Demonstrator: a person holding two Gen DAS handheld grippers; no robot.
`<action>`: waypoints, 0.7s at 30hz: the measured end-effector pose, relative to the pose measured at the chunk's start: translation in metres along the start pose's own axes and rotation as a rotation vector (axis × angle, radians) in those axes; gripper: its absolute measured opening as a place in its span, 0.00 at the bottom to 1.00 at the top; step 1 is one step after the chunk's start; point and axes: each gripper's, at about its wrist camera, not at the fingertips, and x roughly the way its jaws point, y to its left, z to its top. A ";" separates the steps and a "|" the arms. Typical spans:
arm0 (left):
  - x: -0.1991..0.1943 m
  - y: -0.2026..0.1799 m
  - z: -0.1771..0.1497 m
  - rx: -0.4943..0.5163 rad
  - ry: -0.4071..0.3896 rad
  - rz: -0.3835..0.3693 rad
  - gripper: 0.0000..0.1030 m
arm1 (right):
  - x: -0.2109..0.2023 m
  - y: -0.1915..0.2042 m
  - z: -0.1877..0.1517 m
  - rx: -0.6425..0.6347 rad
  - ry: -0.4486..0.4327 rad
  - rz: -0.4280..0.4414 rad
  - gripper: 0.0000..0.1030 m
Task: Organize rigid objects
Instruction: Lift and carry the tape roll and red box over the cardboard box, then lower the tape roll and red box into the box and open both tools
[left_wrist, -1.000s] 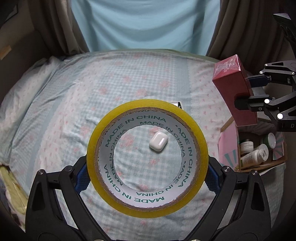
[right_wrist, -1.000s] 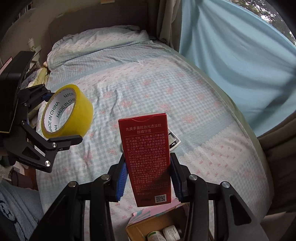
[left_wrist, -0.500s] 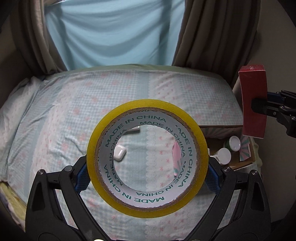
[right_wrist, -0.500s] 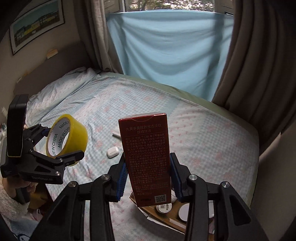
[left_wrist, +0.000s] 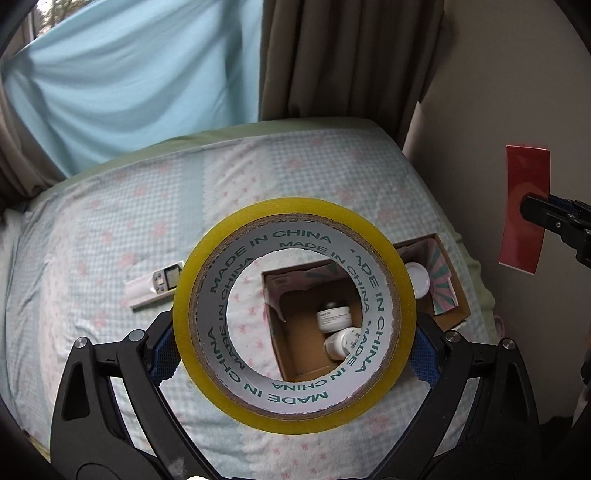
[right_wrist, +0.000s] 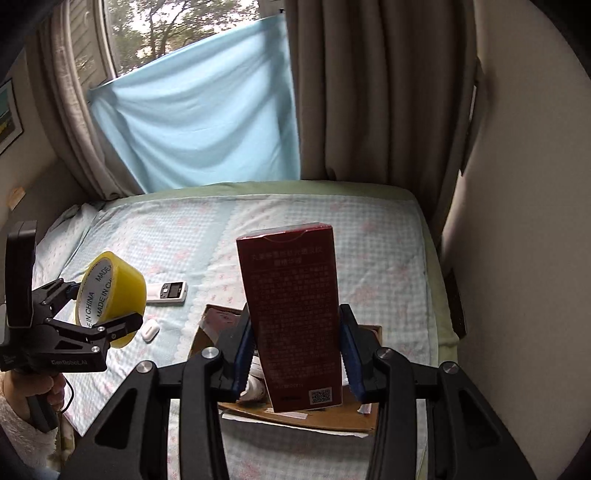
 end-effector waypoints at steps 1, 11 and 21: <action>0.007 -0.004 0.004 0.011 0.010 -0.011 0.93 | 0.004 -0.005 -0.002 0.014 0.003 -0.013 0.38; 0.090 -0.050 0.020 0.171 0.131 -0.095 0.93 | 0.046 -0.031 -0.030 0.026 0.078 -0.062 0.38; 0.177 -0.069 0.001 0.326 0.305 -0.101 0.93 | 0.106 -0.017 -0.062 -0.267 0.223 -0.084 0.38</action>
